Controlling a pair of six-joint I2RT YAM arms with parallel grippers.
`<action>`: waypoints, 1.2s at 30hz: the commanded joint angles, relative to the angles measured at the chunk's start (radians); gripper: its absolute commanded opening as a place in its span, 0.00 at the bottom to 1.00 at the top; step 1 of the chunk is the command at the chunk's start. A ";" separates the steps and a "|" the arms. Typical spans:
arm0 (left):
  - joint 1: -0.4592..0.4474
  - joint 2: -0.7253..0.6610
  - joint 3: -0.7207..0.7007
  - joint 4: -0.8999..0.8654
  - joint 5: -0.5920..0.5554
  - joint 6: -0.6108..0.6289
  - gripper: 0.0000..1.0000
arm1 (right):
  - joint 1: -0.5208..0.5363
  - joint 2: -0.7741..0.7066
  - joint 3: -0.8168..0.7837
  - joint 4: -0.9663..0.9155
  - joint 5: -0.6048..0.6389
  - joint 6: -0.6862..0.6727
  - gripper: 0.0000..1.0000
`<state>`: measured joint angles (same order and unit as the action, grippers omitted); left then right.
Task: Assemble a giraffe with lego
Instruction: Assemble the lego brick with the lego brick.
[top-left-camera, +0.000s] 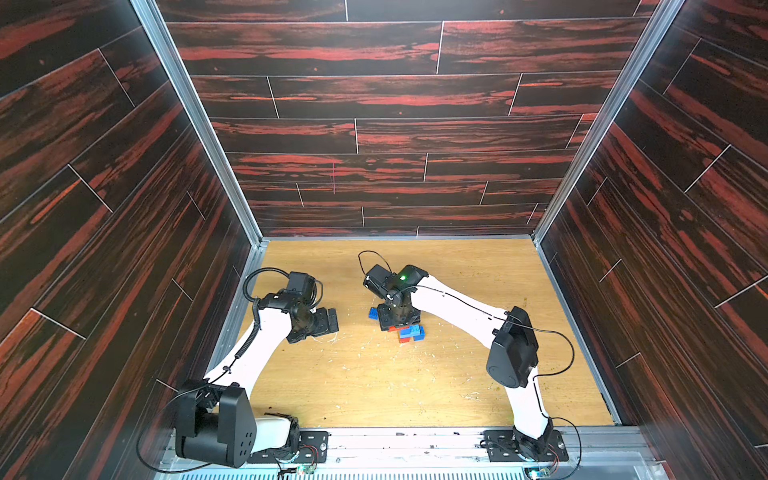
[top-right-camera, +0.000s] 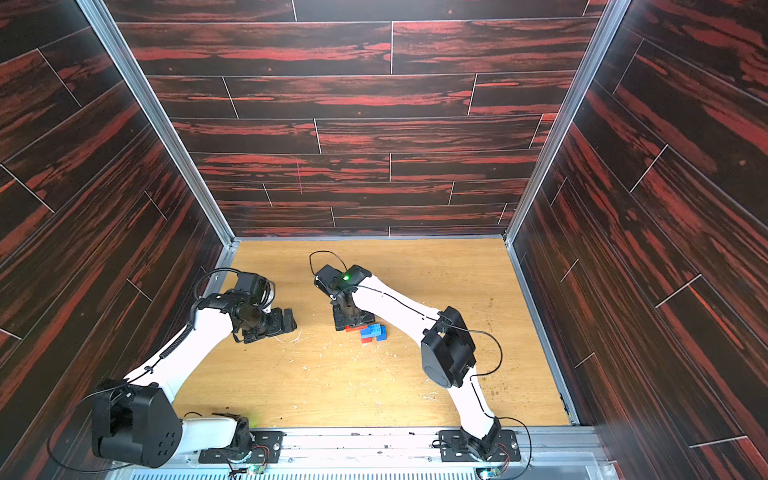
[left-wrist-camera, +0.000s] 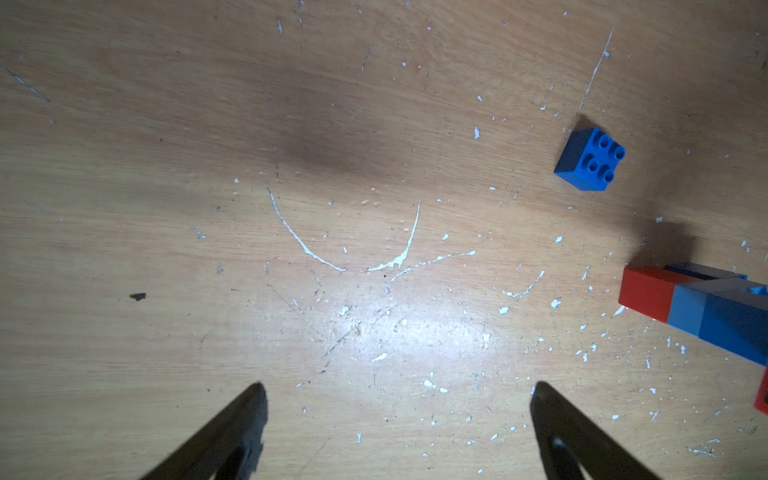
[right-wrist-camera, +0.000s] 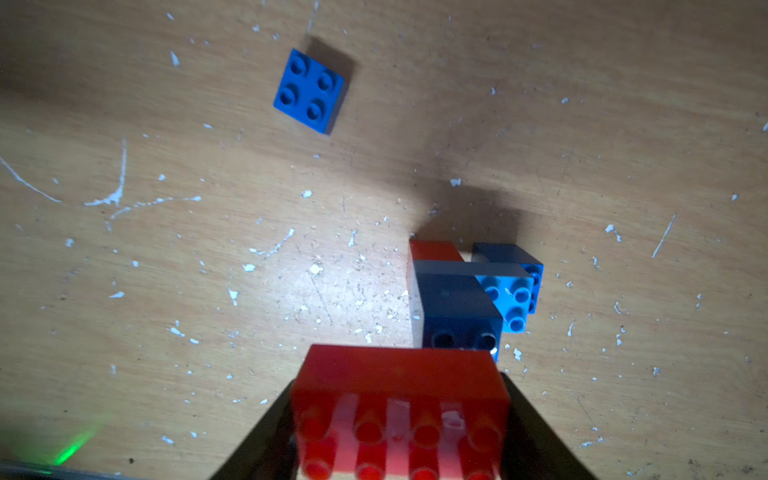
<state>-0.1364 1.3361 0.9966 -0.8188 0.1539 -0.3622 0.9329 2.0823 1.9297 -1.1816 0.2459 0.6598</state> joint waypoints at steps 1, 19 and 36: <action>0.002 0.007 -0.004 -0.016 0.009 0.012 1.00 | -0.010 -0.044 -0.025 0.016 -0.016 -0.011 0.55; 0.003 0.011 -0.003 -0.016 0.009 0.013 1.00 | -0.037 -0.044 -0.075 0.058 -0.046 -0.032 0.56; 0.003 0.009 -0.003 -0.016 0.014 0.016 1.00 | -0.039 -0.014 -0.089 0.065 -0.057 -0.024 0.56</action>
<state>-0.1364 1.3422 0.9966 -0.8185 0.1581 -0.3618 0.8967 2.0434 1.8568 -1.1114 0.1978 0.6346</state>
